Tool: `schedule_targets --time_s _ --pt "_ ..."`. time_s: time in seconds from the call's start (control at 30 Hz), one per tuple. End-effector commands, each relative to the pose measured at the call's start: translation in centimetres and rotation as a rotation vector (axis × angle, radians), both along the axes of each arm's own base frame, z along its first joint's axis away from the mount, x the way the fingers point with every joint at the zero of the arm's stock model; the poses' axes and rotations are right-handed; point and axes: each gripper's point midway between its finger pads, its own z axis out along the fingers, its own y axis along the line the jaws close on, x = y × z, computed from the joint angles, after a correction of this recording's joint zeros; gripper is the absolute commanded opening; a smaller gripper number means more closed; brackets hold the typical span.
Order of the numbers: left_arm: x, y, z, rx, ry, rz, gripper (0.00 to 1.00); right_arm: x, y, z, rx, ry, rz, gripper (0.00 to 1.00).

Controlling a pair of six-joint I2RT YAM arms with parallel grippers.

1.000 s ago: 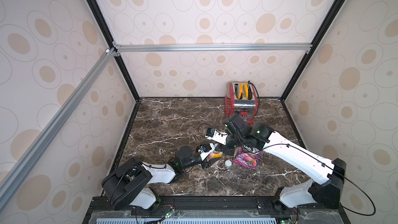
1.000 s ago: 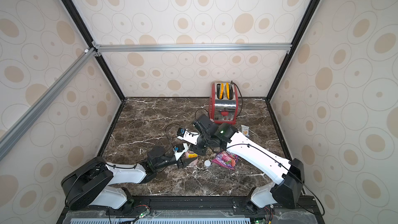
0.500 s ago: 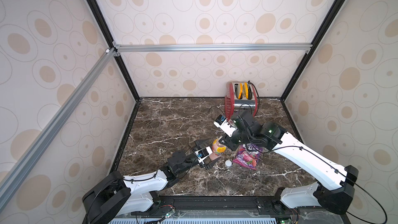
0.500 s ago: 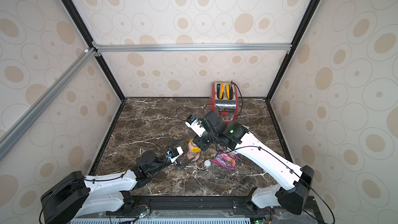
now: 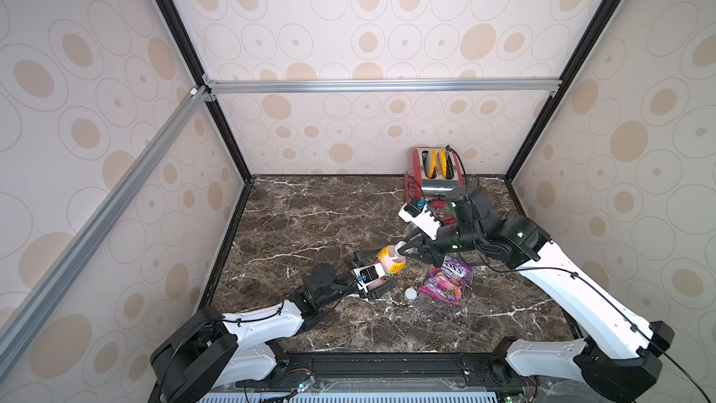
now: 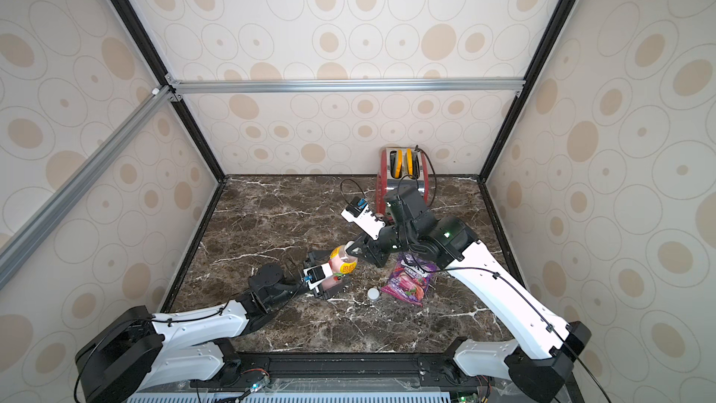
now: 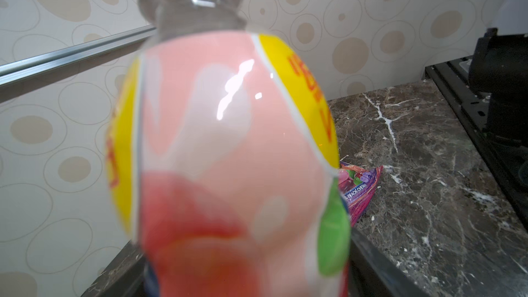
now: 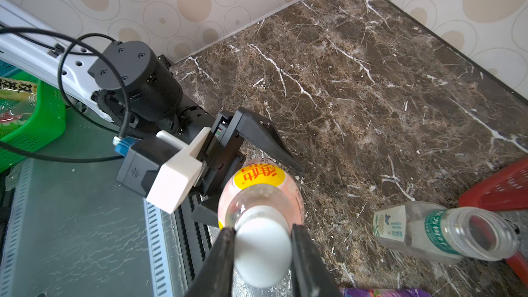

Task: Screw on the bottle caps
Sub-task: Screw the bottle cap onto the plastic bottle.

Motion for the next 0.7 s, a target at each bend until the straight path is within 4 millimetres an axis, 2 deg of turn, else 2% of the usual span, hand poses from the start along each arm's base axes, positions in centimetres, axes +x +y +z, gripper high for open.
schedule_targets --time_s 0.0,0.17,0.3,0.4,0.53,0.63,0.67 --pt "-0.6 -0.5 2.9 -0.064 -0.018 -0.061 0.74 -0.8 0.3 0.6 0.053 -0.004 0.052 0.0" --pt "-0.3 -0.3 3.6 -0.052 -0.015 -0.04 0.62 0.0 0.4 -0.8 0.042 0.043 -0.011 0.0" --pt "1.9 1.3 3.0 0.01 -0.028 0.124 0.52 2.8 -1.0 -2.8 -0.006 0.154 -0.292 0.0" --pt "3.5 2.8 2.3 0.089 -0.081 0.262 0.49 3.6 -1.8 -4.4 -0.023 0.345 -0.5 0.0" --pt "4.0 3.8 1.7 0.235 -0.218 0.381 0.46 3.7 -1.5 -6.8 0.099 0.752 -0.716 0.0" --pt "4.3 4.7 1.1 0.305 -0.276 0.436 0.45 3.6 -0.4 -7.3 0.226 1.006 -0.758 0.0" --pt "4.3 4.9 0.9 0.32 -0.284 0.447 0.45 3.7 -0.2 -6.9 0.241 1.009 -0.746 0.06"
